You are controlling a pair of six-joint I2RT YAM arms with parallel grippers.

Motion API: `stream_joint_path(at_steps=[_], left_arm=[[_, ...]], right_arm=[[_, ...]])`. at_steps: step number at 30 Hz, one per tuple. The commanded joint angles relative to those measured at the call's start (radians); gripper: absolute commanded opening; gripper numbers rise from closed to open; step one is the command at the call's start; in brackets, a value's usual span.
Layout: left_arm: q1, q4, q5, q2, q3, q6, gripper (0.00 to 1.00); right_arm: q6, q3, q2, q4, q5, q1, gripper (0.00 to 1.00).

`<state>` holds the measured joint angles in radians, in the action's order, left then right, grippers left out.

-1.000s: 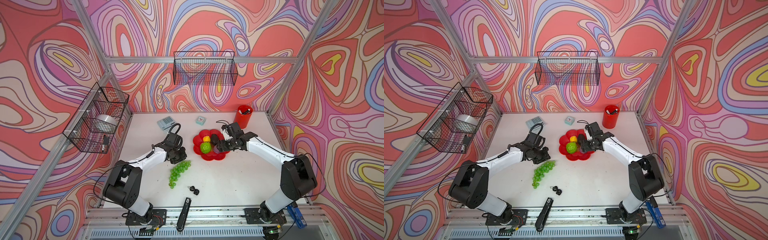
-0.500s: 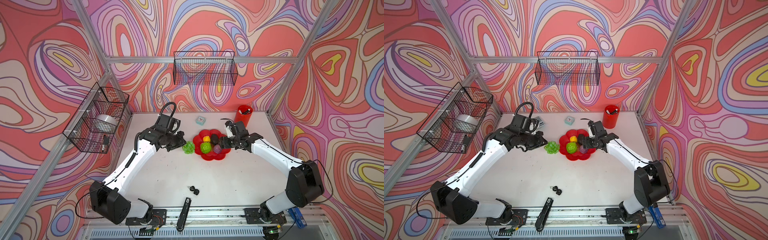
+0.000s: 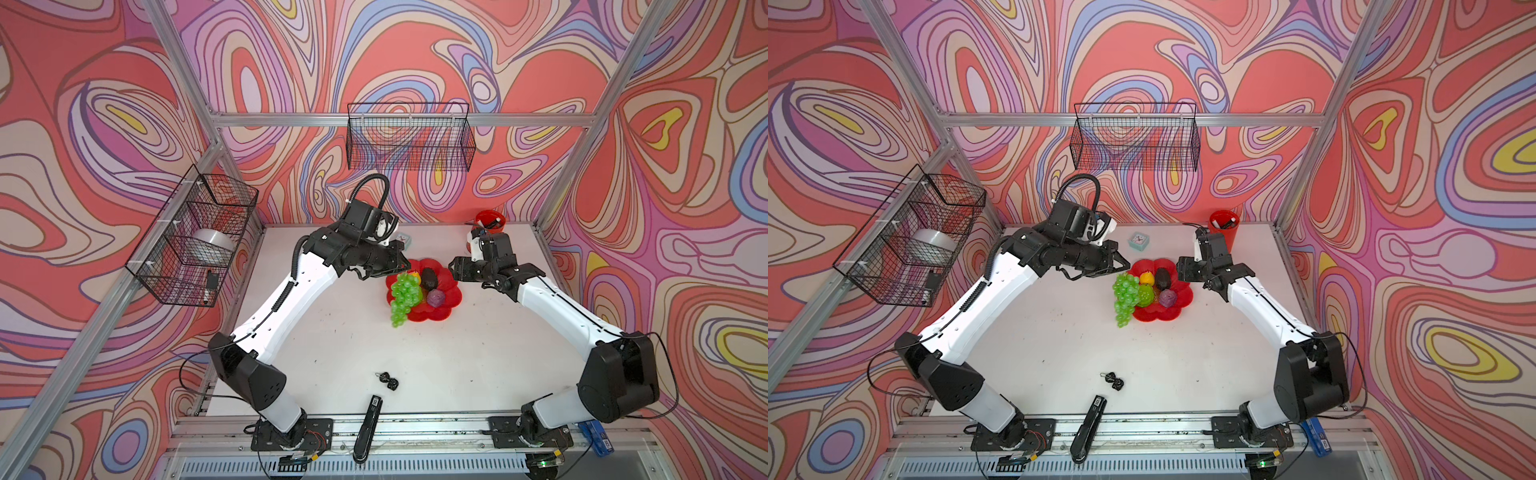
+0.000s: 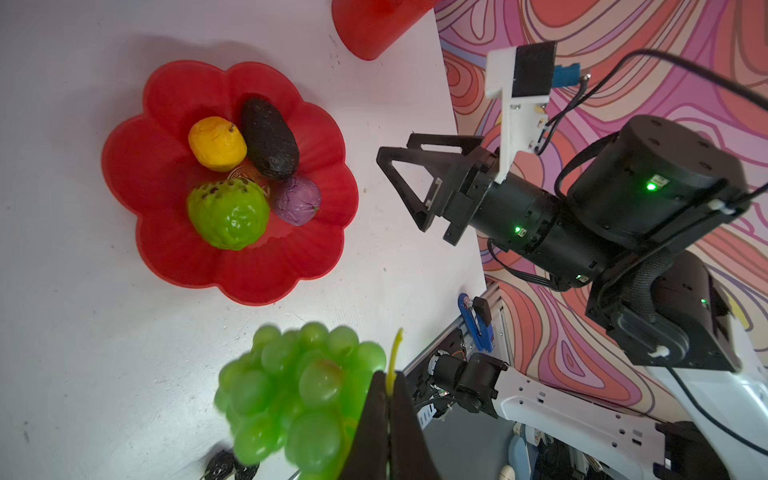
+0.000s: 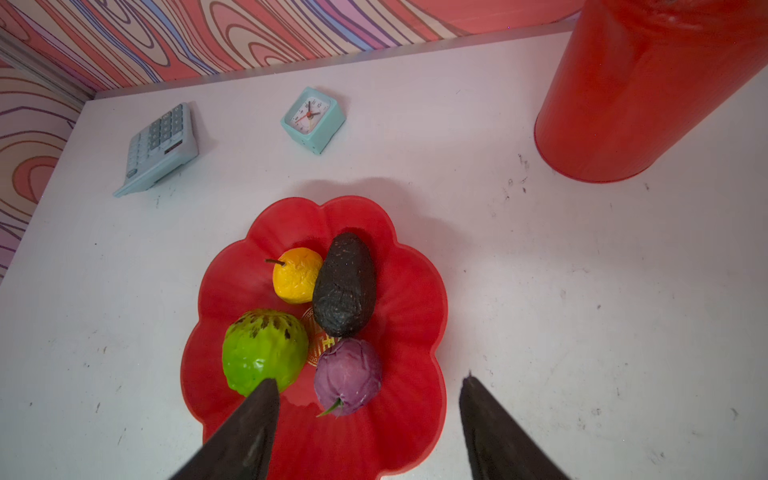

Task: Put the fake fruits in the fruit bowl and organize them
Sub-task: 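Lift the green grapes with the left gripper and carry them over the red bowl, then lower the grapes into the red bowl with the left gripper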

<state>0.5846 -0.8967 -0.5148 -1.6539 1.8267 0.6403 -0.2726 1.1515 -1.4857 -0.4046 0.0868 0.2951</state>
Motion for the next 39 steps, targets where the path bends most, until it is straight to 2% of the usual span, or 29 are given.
stream_joint_path(at_steps=[1,12,30,39], left_arm=[[0.015,0.027,-0.046,-0.049,0.056,0.013,0.0],[0.021,0.076,-0.083,-0.236,0.164,0.035,0.0],[0.038,0.124,-0.1,-0.294,0.138,0.052,0.0],[0.038,0.162,-0.099,-0.268,0.051,0.053,0.0]], right_arm=[[-0.014,-0.038,0.036,0.027,0.018,-0.017,0.71],[0.016,-0.06,0.033,0.036,0.048,-0.06,0.71],[0.028,-0.096,0.044,0.044,0.039,-0.08,0.72],[0.032,-0.105,0.06,0.038,0.033,-0.082,0.71]])
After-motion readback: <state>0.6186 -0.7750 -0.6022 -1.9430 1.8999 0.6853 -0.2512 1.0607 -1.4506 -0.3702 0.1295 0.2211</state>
